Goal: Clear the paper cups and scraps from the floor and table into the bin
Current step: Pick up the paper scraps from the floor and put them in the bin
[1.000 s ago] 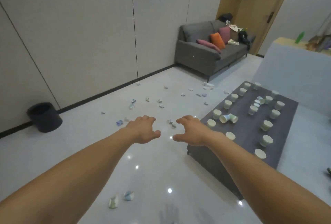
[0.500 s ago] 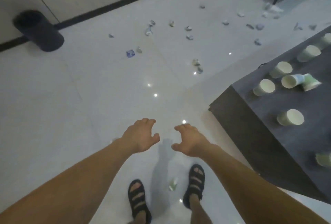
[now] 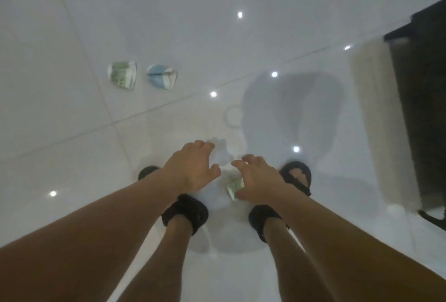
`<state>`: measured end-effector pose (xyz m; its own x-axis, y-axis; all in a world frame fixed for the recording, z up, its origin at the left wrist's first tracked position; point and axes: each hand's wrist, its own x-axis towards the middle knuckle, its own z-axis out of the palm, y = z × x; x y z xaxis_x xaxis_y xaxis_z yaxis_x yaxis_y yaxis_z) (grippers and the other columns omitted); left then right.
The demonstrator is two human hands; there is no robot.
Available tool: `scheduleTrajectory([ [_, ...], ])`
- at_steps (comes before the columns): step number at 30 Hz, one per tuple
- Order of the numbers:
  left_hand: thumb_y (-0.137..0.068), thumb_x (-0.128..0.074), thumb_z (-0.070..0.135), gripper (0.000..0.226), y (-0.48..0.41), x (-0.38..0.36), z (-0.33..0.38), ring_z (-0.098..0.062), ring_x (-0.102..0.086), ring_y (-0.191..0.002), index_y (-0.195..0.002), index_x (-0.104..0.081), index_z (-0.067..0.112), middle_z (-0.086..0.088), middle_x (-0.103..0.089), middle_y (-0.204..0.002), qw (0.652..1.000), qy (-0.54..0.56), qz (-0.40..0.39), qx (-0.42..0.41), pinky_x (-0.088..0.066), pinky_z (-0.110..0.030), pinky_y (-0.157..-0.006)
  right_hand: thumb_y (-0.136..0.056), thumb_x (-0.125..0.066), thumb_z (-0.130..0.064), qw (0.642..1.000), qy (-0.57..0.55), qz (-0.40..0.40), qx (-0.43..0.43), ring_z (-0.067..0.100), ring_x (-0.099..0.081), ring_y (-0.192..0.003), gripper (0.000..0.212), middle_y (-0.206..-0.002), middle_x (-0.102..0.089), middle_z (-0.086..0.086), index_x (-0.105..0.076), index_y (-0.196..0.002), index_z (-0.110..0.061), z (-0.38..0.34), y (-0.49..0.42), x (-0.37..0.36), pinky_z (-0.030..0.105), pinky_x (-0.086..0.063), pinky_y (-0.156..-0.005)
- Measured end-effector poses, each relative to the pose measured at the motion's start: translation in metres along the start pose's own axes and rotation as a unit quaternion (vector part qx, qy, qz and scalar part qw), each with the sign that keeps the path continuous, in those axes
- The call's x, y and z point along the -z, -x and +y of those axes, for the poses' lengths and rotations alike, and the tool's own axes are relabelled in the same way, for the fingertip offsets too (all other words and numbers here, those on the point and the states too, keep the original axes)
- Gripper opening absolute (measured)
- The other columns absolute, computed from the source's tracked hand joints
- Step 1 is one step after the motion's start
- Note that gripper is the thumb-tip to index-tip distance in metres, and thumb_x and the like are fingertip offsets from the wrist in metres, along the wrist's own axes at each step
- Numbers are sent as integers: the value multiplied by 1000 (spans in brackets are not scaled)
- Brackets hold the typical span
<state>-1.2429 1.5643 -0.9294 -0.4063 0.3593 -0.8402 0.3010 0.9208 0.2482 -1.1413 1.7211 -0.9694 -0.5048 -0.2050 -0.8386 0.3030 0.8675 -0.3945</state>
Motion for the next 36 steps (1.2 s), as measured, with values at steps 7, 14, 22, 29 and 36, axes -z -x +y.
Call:
scheduleTrajectory([
  [7, -91, -45, 45, 64, -39, -89, -43, -24, -32, -133, -147, -26, 19, -4, -31, -150, 997, 53, -57, 20, -31, -40, -107, -77, -74, -35, 986, 154, -21, 62, 28, -26, -135, 86, -149, -22, 5, -21, -145, -29, 22, -58, -101, 47, -40, -99],
  [14, -92, -45, 44, 63, -53, -109, -55, -24, -31, -134, -146, -28, 17, -6, -32, -150, 995, 90, -39, 2, -28, -37, -109, -93, -51, -33, 975, 211, 31, 56, 29, -41, -122, 45, -138, -40, 8, -41, -133, -17, 33, -80, -125, 39, -42, -91],
  [22, -93, -46, 47, 60, -20, -54, -64, -21, -36, -132, -145, -29, 23, -2, -36, -148, 982, 186, -13, 10, -32, -37, -107, -79, -70, -38, 982, 7, 186, 43, 13, -52, -85, 35, -100, -57, -5, -59, -107, -20, -27, -71, -49, 27, -46, -67],
  [29, -88, -56, 41, 43, 29, 70, -98, -13, -56, -101, -127, -46, 25, 8, -56, -116, 914, 398, 72, 23, -49, -35, -89, -70, -80, -24, 937, -46, 304, 165, 18, -57, -84, 35, -97, -60, 1, -64, -100, -13, -141, -59, 79, 28, -47, -64],
  [36, -76, -72, 44, 53, 62, 141, -171, -13, -52, -97, -119, -45, 26, 8, -53, -115, 879, 429, 184, 98, -41, -27, -76, -80, -72, -41, 964, 34, 244, 97, 14, -38, -128, 75, -144, -38, -6, -35, -144, -26, -206, -75, 149, 25, -40, -98],
])
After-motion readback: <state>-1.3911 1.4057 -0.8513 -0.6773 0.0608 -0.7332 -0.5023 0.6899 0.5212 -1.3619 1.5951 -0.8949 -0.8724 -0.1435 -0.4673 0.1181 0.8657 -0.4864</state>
